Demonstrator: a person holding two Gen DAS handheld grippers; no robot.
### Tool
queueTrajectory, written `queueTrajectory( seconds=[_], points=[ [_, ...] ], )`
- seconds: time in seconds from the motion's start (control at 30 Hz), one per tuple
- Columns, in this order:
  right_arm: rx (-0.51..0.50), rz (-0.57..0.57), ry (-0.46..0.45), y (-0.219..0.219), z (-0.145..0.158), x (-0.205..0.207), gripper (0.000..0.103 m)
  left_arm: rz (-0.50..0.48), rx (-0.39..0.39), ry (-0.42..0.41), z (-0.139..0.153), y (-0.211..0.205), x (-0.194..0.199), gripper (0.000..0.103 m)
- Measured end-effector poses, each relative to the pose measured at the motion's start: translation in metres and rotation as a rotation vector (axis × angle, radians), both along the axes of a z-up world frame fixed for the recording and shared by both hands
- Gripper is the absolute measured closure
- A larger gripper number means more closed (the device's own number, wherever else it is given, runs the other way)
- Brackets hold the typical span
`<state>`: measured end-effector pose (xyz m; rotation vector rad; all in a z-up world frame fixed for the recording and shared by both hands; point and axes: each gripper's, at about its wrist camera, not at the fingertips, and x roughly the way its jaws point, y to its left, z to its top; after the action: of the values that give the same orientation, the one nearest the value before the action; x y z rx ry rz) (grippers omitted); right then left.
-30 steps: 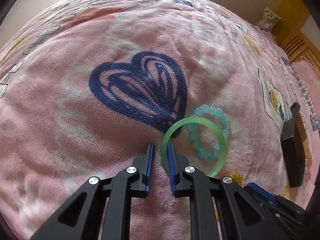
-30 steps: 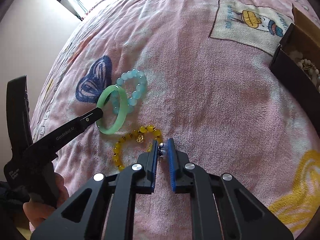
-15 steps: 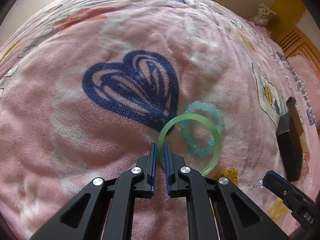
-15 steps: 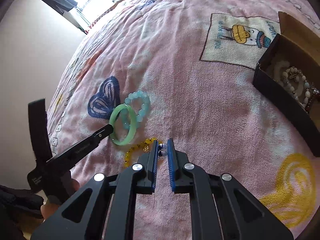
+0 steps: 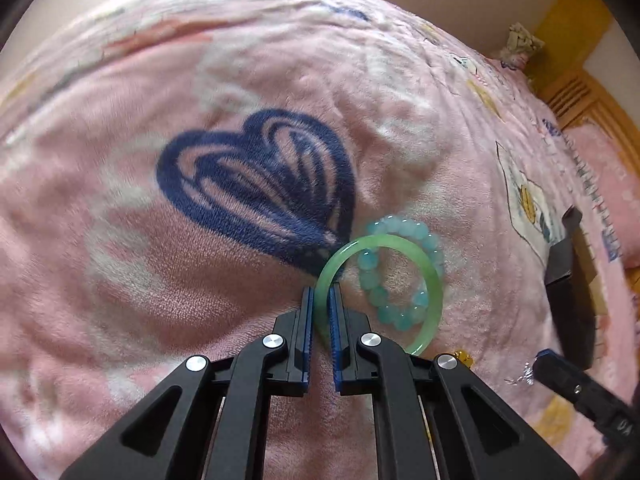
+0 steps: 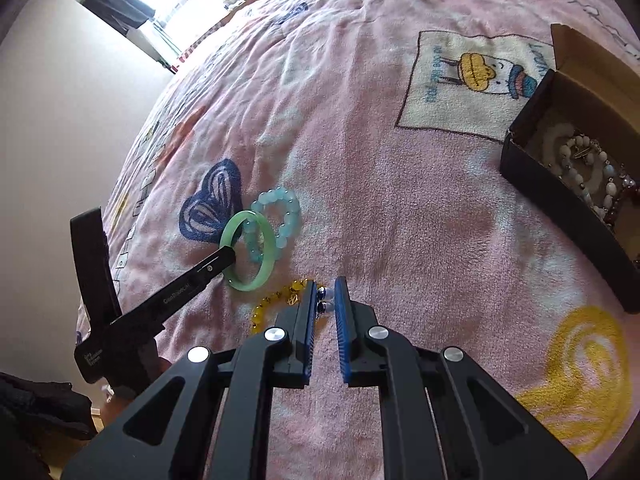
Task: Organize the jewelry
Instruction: 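Carry the green jade bangle over the black box with the left gripper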
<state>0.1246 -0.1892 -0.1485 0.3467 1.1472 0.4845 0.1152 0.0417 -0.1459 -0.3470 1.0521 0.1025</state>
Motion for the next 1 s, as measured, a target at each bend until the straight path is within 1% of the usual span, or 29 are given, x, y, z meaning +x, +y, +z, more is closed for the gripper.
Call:
queueTrajectory(
  seconds=[0.13, 0.23, 0.4, 0.57, 0.63, 0.7, 0.77, 0.83, 0.87, 1.0],
  points=[
    [0.009, -0.007, -0.008, -0.005, 0.006, 0.0, 0.093, -0.007, 0.022, -0.023, 0.017, -0.006, -0.004, 0.094],
    [0.007, -0.01, -0.023, -0.011, 0.013, -0.004, 0.093, -0.014, 0.088, -0.066, 0.037, -0.014, -0.008, 0.094],
    [0.017, -0.048, -0.043, -0.034, 0.027, -0.01, 0.093, -0.051, 0.122, -0.135, 0.064, -0.034, -0.02, 0.094],
    [0.045, -0.076, -0.066, -0.05, 0.042, -0.019, 0.093, -0.101, 0.177, -0.168, 0.077, -0.06, -0.026, 0.094],
    [0.041, -0.086, -0.087, -0.056, 0.05, -0.024, 0.093, -0.112, 0.176, -0.169, 0.079, -0.068, -0.025, 0.094],
    [0.03, -0.098, -0.109, -0.065, 0.056, -0.031, 0.093, -0.12, 0.151, -0.166, 0.083, -0.076, -0.022, 0.094],
    [0.023, -0.115, -0.108, -0.076, 0.057, -0.034, 0.093, -0.128, 0.146, -0.171, 0.087, -0.084, -0.024, 0.094],
    [0.035, -0.149, -0.106, -0.094, 0.056, -0.037, 0.093, -0.163, 0.156, -0.177, 0.088, -0.098, -0.026, 0.094],
    [0.039, -0.167, -0.103, -0.102, 0.056, -0.036, 0.093, -0.196, 0.155, -0.178, 0.089, -0.107, -0.026, 0.094],
    [0.059, -0.264, -0.107, -0.143, 0.056, -0.032, 0.093, -0.248, 0.175, -0.17, 0.089, -0.133, -0.02, 0.093]
  ],
)
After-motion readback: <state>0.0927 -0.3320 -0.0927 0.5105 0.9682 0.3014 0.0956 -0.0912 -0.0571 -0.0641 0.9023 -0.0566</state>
